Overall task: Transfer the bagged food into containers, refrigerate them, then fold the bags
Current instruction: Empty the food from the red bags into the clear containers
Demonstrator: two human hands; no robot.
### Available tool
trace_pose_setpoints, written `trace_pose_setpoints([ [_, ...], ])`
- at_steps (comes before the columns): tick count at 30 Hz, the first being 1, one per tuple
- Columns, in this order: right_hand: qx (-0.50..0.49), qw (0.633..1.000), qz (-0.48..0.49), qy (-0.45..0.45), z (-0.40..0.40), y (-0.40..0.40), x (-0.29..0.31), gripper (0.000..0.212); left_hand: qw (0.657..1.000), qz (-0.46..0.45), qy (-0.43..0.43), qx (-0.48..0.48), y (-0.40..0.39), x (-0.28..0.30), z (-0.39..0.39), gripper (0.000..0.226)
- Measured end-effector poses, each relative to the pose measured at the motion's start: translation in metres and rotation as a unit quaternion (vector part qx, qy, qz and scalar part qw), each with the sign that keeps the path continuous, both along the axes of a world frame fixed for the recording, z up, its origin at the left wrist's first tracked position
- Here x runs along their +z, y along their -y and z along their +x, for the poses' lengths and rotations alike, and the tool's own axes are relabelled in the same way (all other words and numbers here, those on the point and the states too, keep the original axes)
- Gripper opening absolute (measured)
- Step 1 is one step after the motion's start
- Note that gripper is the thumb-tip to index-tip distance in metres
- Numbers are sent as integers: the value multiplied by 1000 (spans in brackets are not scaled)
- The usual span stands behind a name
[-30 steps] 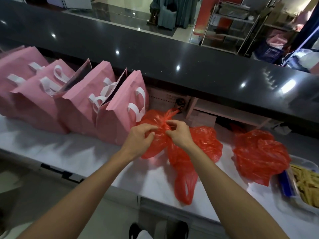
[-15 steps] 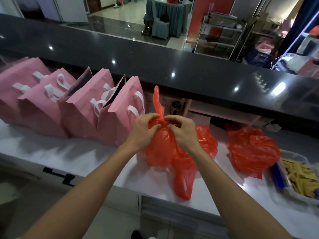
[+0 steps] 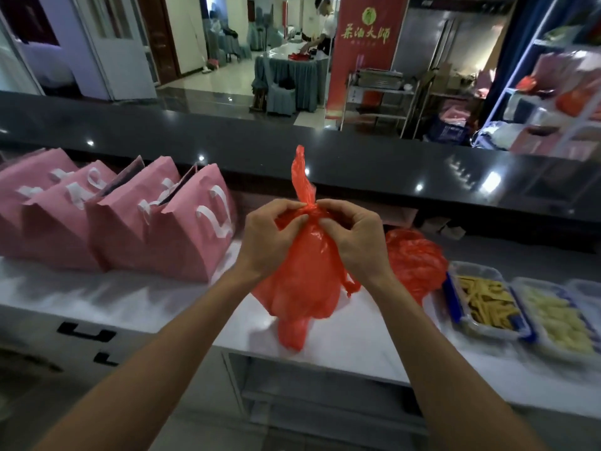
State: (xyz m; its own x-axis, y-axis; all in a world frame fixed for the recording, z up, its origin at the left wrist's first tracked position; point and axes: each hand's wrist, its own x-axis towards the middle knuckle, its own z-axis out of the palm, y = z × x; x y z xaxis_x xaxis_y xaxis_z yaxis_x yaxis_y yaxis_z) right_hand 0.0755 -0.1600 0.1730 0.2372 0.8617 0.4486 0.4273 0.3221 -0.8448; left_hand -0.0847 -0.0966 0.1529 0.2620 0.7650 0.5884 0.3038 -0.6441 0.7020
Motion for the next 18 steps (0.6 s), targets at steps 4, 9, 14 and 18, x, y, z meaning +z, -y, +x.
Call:
trace_pose_setpoints([
  [4, -29, 997, -24, 62, 54, 77, -7, 30, 999, 34, -22, -34, 61, -5, 57, 16],
  [9, -120, 982, -47, 141, 129, 179, -23, 34, 993, 17, -44, -110, 139, -21, 142, 12],
  [14, -219, 965, -83, 114, 197, 277, -40, 25, 976, -16, -54, -209, 214, -38, 231, 8],
  [18, -305, 942, -98, 100, 242, 345, -51, 19, 950, -56, -57, -302, 263, -49, 295, 6],
])
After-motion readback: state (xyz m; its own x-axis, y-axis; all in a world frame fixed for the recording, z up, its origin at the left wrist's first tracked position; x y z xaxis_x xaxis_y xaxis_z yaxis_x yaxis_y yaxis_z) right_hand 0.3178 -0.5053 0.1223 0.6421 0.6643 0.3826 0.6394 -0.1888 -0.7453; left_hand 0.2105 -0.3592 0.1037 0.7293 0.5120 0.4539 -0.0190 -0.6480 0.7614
